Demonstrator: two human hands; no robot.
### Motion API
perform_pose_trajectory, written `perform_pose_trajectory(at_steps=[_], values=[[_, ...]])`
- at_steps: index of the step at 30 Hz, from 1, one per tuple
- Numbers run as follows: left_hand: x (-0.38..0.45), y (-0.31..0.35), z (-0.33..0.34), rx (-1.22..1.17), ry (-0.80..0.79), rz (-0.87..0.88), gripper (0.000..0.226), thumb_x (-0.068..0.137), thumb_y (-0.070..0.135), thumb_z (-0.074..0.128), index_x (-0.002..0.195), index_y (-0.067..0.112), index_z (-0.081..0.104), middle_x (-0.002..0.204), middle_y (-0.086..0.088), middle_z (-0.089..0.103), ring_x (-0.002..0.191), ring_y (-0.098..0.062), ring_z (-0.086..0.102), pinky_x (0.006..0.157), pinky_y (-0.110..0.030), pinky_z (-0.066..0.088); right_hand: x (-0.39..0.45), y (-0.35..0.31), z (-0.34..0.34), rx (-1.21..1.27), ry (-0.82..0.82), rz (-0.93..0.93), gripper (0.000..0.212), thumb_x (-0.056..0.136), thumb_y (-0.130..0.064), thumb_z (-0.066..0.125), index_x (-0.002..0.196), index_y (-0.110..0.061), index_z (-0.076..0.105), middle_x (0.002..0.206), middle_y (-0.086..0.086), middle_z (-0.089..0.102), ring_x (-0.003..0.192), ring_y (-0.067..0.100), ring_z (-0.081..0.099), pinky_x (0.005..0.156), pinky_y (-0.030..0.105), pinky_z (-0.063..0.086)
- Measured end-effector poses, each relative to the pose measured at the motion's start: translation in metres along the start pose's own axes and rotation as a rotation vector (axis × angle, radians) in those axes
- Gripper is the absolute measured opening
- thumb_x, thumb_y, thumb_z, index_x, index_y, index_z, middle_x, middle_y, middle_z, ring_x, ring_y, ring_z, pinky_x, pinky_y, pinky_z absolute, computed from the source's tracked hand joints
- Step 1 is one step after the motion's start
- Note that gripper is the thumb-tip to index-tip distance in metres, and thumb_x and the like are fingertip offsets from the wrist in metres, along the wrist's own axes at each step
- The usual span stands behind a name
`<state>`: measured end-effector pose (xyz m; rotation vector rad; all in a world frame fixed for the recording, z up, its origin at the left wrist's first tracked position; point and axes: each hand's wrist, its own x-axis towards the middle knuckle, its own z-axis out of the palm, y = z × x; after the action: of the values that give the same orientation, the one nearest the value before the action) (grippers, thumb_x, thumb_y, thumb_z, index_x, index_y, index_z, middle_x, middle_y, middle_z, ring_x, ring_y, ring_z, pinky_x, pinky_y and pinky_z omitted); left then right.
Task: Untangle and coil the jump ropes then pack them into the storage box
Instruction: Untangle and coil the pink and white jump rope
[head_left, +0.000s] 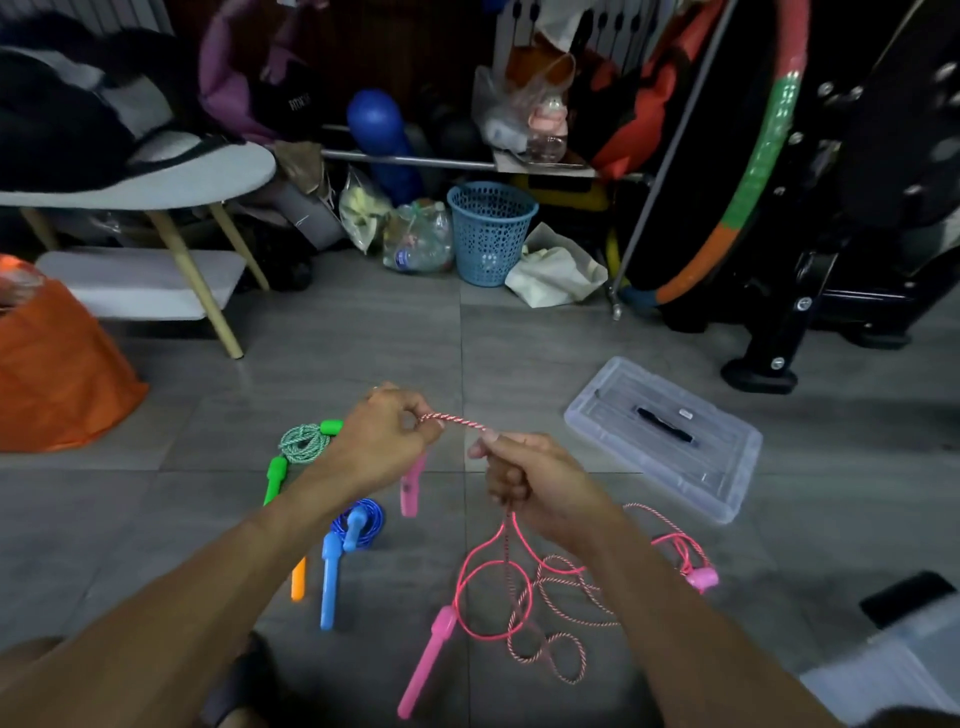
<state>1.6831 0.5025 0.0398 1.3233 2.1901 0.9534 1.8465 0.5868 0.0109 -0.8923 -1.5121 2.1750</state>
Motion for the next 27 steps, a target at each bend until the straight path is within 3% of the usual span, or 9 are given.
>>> perform_pose_trajectory(at_steps=[2, 6, 9, 14, 17, 20, 23, 25, 27], values=[[0.003, 0.003, 0.006, -0.202, -0.07, -0.144, 0.022, 0.087, 0.014, 0.059, 0.065, 0.016, 0.057, 0.061, 0.0, 0.06, 0.051, -0.006, 0.052, 0.051, -0.021, 0.041, -0.002, -0.013, -0.01, -0.019, 0.072, -0.03, 0.027, 0.096, -0.021, 0.05, 0.074, -0.01, 0.063, 0.044, -0.006, 0.029, 0.039, 0.007, 0.023, 0.047, 0.022, 0.029], [0.009, 0.022, 0.012, -0.807, -0.205, -0.284, 0.027, 0.091, 0.002, 0.05, 0.064, 0.007, 0.052, 0.058, -0.011, 0.05, 0.043, -0.014, 0.05, 0.053, -0.025, 0.051, -0.003, -0.034, -0.029, -0.292, 0.266, -0.061, 0.022, 0.09, -0.023, 0.061, 0.072, -0.011, 0.062, 0.051, -0.003, 0.034, 0.045, 0.011, 0.026, 0.046, 0.022, 0.026], [0.011, 0.026, 0.009, -0.905, -0.33, -0.292, 0.026, 0.094, 0.012, 0.05, 0.068, 0.009, 0.052, 0.052, -0.006, 0.048, 0.041, -0.017, 0.046, 0.048, -0.025, 0.048, -0.008, -0.049, -0.048, -0.368, 0.367, -0.099, 0.012, 0.084, -0.013, 0.069, 0.074, -0.011, 0.061, 0.056, 0.0, 0.041, 0.046, 0.011, 0.03, 0.046, 0.021, 0.029], [0.017, 0.029, 0.003, -1.261, -0.218, -0.359, 0.024, 0.099, 0.023, 0.042, 0.081, 0.013, 0.055, 0.055, -0.001, 0.05, 0.046, -0.014, 0.049, 0.048, -0.023, 0.048, -0.023, -0.069, -0.081, -0.139, 0.416, -0.211, 0.016, 0.083, 0.006, 0.061, 0.083, -0.011, 0.06, 0.054, -0.003, 0.052, 0.042, 0.008, 0.042, 0.051, 0.023, 0.038], [0.018, 0.035, 0.001, -1.442, -0.222, -0.433, 0.022, 0.096, 0.023, 0.044, 0.083, 0.013, 0.059, 0.051, 0.001, 0.049, 0.042, -0.012, 0.048, 0.047, -0.019, 0.047, -0.026, -0.066, -0.099, -0.422, 0.512, -0.214, 0.015, 0.085, 0.0, 0.063, 0.075, -0.01, 0.063, 0.05, -0.005, 0.053, 0.041, 0.005, 0.041, 0.048, 0.02, 0.035], [0.017, 0.046, 0.005, -1.505, -0.324, -0.382, 0.023, 0.093, 0.021, 0.047, 0.107, 0.017, 0.065, 0.054, 0.002, 0.048, 0.043, -0.011, 0.046, 0.047, -0.018, 0.046, -0.026, -0.048, -0.1, -0.886, 0.37, -0.196, 0.016, 0.087, -0.011, 0.065, 0.075, -0.001, 0.069, 0.057, 0.001, 0.056, 0.047, 0.002, 0.043, 0.049, 0.015, 0.036], [0.016, 0.055, 0.014, -1.546, -0.381, -0.333, 0.036, 0.091, 0.016, 0.047, 0.122, 0.03, 0.056, 0.075, -0.003, 0.067, 0.049, -0.015, 0.056, 0.049, -0.02, 0.047, -0.025, -0.04, -0.084, -1.075, 0.19, -0.224, 0.022, 0.087, -0.018, 0.064, 0.074, -0.002, 0.069, 0.057, -0.003, 0.054, 0.052, 0.002, 0.043, 0.056, 0.021, 0.039], [0.019, 0.055, 0.022, -1.501, -0.373, -0.321, 0.035, 0.092, 0.008, 0.043, 0.116, 0.033, 0.05, 0.102, -0.009, 0.072, 0.069, -0.025, 0.069, 0.052, -0.026, 0.054, -0.025, -0.04, -0.07, -1.064, 0.087, -0.261, 0.018, 0.085, -0.017, 0.065, 0.075, -0.003, 0.07, 0.055, -0.011, 0.054, 0.05, -0.001, 0.045, 0.055, 0.015, 0.037], [0.025, 0.05, 0.03, -1.454, -0.302, -0.302, 0.024, 0.092, 0.002, 0.038, 0.097, 0.025, 0.042, 0.12, -0.012, 0.066, 0.094, -0.032, 0.069, 0.07, -0.035, 0.057, -0.027, -0.039, -0.059, -0.989, -0.014, -0.255, 0.009, 0.082, -0.012, 0.067, 0.08, -0.006, 0.074, 0.058, -0.012, 0.061, 0.053, -0.003, 0.049, 0.057, 0.014, 0.04]])
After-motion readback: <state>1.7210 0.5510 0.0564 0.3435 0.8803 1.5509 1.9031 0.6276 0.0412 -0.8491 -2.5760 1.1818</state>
